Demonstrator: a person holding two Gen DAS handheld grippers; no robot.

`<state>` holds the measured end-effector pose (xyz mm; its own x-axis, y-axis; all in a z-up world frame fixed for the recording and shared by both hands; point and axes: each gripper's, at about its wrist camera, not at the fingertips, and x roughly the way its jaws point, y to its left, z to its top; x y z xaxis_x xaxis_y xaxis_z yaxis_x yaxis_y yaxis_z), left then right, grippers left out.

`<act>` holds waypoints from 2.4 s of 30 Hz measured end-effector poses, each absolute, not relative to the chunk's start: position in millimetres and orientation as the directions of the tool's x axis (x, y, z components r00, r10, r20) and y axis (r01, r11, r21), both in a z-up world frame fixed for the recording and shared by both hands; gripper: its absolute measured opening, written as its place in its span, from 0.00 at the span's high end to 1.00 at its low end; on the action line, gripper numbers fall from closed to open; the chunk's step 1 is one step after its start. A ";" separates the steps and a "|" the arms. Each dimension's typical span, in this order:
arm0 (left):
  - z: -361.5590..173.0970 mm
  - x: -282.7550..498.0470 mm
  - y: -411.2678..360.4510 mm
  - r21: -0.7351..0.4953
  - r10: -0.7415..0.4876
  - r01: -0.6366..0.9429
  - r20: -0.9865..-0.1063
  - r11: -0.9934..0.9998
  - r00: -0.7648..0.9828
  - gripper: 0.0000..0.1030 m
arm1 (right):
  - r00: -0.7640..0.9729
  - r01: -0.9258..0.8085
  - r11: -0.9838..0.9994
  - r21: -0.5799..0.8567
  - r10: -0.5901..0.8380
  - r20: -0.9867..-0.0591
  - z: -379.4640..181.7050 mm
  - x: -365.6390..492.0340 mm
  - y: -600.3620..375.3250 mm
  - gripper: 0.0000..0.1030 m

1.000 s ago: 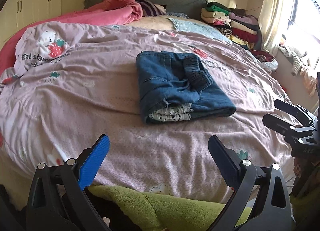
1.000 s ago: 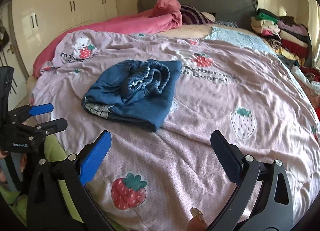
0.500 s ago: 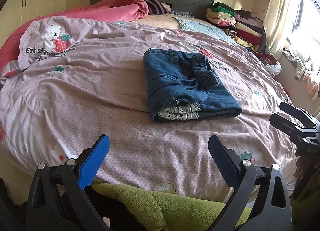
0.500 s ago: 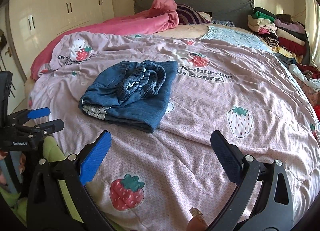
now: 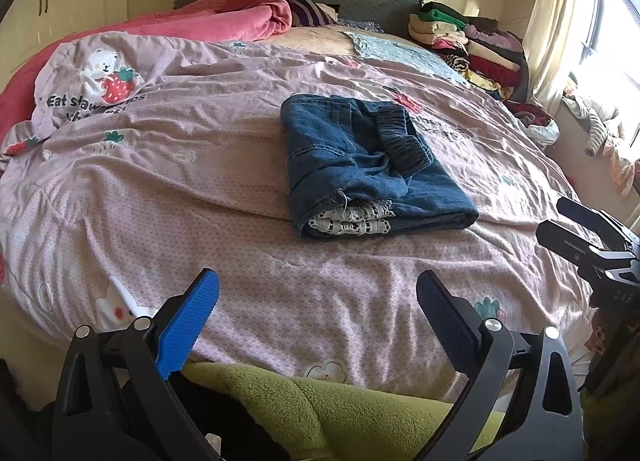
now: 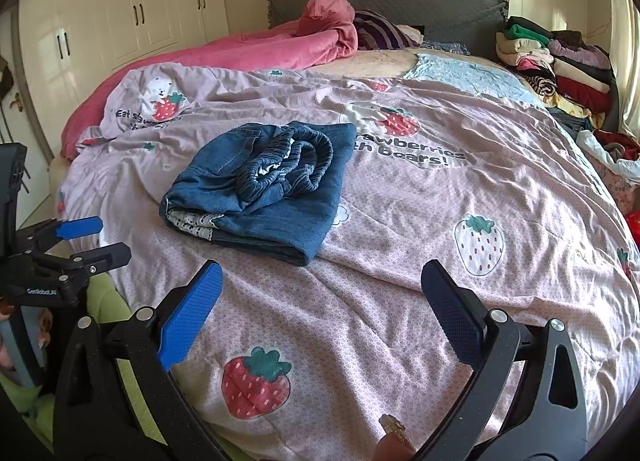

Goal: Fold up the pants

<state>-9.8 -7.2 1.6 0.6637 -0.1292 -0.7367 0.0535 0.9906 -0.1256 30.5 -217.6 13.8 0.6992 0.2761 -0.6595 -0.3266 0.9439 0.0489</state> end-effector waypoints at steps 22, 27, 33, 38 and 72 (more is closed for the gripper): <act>1.6 -11.6 -6.6 -0.129 -0.131 0.051 -0.742 0.990 0.657 0.04 | 0.700 -0.325 0.945 0.044 0.271 -0.661 17.4 30.1 -218.4 0.09; 1.7 -11.9 -6.5 -0.125 -0.127 0.051 -0.742 0.991 0.658 0.04 | 0.702 -0.323 0.945 0.044 0.270 -0.659 16.8 29.8 -218.1 0.09; 0.3 -11.3 -4.9 -0.124 -0.128 0.052 -0.749 0.991 0.650 0.04 | 0.702 -0.323 0.945 0.045 0.270 -0.659 17.7 30.0 -218.9 0.09; -0.9 -10.1 -3.1 -0.122 -0.125 0.049 -0.756 0.991 0.643 0.04 | 0.700 -0.323 0.946 0.043 0.269 -0.662 17.7 30.5 -218.5 0.09; -6.5 2.2 15.9 -0.098 -0.057 -0.033 -0.787 0.995 0.615 0.04 | 0.705 -0.286 0.957 0.042 0.240 -0.667 12.4 34.6 -231.8 0.09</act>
